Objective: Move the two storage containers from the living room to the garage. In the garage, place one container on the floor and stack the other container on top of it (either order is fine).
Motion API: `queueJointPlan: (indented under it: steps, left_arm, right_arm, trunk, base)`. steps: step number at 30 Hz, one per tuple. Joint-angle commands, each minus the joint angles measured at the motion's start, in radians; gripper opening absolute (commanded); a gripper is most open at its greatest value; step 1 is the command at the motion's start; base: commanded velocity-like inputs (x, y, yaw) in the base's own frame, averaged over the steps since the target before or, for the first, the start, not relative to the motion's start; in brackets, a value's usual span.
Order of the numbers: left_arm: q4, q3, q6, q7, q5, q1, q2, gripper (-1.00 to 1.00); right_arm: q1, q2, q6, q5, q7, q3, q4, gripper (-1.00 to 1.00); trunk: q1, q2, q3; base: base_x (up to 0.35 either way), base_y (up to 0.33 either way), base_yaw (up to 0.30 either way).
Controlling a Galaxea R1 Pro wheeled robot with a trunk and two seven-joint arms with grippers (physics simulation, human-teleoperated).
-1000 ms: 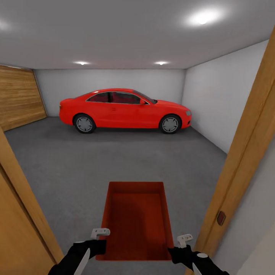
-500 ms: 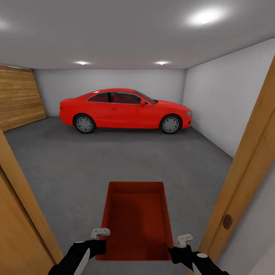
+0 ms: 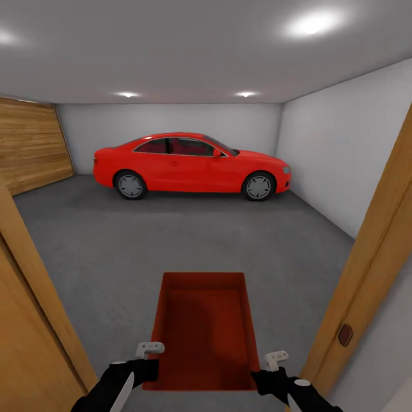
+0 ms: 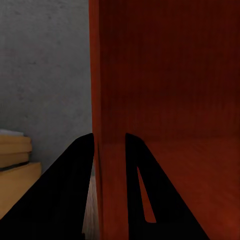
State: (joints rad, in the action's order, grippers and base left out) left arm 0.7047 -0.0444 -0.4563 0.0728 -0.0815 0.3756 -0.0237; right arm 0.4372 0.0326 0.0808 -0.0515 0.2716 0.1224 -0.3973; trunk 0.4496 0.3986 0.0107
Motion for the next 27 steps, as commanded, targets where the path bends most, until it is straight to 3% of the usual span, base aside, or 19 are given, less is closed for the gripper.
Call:
queueJointPlan:
  steps: [1,7,16,27]
  left_arm:
    - [0.002,-0.002,0.034,-0.005,-0.001,0.000,-0.035,-1.00]
    - [0.002,-0.002,0.034,-0.005,-0.001,0.000,-0.035,-1.00]
    - [0.002,-0.002,0.034,-0.005,-0.001,0.000,-0.033,-1.00]
    - [0.002,-0.002,0.034,-0.005,-0.001,0.000,-0.031,-1.00]
  right_arm:
    - [0.000,-0.022,0.006,0.009,0.004,-0.006,0.001,-1.00]
    - [0.000,-0.022,0.007,0.009,0.005,-0.006,0.001,-1.00]
    - [0.000,-0.022,0.006,0.009,0.006,-0.006,0.001,-1.00]
    - [0.000,-0.020,0.007,0.010,0.012,-0.008,0.001,-1.00]
  trunk:
    - [0.000,0.001,0.001]
    - [0.000,0.001,0.001]
    - [0.000,0.001,0.001]
    - [0.000,0.001,0.001]
  base:
    - [0.000,0.000,0.099]
    - [0.020,0.001,0.020]
    - [0.242,0.003,0.000]
    - [0.026,0.000,0.000]
